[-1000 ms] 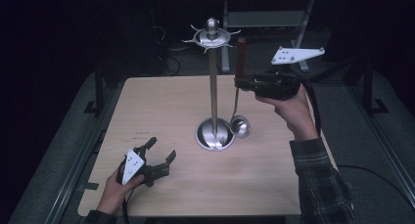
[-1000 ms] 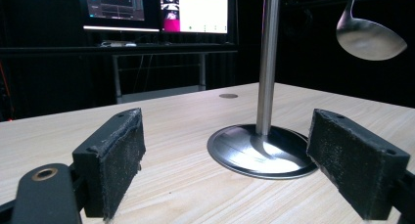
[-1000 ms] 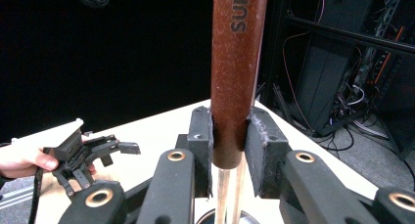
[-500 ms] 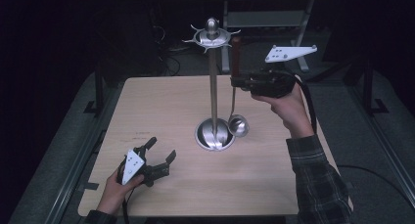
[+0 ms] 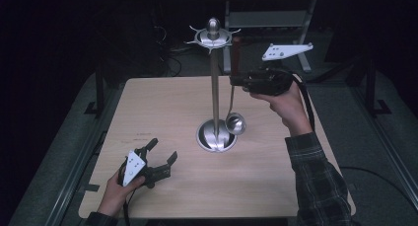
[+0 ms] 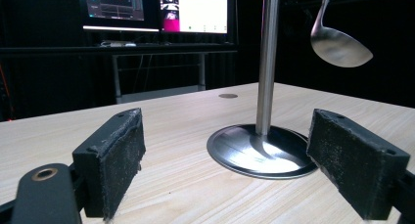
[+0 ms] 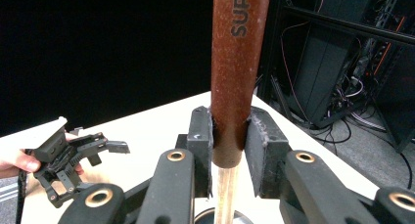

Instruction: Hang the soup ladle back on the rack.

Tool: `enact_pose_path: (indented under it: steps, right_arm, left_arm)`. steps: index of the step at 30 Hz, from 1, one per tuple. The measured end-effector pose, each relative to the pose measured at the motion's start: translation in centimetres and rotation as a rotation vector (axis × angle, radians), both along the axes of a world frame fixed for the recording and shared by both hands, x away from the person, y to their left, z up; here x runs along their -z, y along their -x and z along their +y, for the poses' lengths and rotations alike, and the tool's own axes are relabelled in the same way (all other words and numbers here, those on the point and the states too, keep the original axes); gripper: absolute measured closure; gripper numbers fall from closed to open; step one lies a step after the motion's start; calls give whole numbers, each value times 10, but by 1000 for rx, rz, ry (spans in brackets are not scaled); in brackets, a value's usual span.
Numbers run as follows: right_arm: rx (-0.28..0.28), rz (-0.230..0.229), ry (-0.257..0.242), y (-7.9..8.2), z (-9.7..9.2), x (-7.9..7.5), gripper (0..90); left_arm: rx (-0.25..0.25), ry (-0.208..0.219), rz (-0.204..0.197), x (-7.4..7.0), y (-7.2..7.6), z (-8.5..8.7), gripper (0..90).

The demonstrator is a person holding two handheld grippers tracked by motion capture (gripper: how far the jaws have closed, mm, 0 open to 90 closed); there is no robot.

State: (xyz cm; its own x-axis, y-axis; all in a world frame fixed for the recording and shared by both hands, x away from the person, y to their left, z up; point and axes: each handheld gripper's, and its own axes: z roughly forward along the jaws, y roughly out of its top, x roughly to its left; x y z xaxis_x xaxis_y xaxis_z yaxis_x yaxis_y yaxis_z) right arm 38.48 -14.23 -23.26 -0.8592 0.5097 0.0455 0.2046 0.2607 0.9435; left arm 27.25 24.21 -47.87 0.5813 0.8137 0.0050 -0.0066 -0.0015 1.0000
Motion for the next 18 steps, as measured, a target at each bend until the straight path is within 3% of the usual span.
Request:
enact_pose_path:
  steps: [10, 18]
  right_arm:
    - [0, 3, 31, -2, 6, -2, 732]
    - [4, -4, -1, 0, 1, 0, 678]
  left_arm:
    - [0, 0, -1, 0, 0, 0, 136]
    - [0, 1, -1, 0, 0, 0, 136]
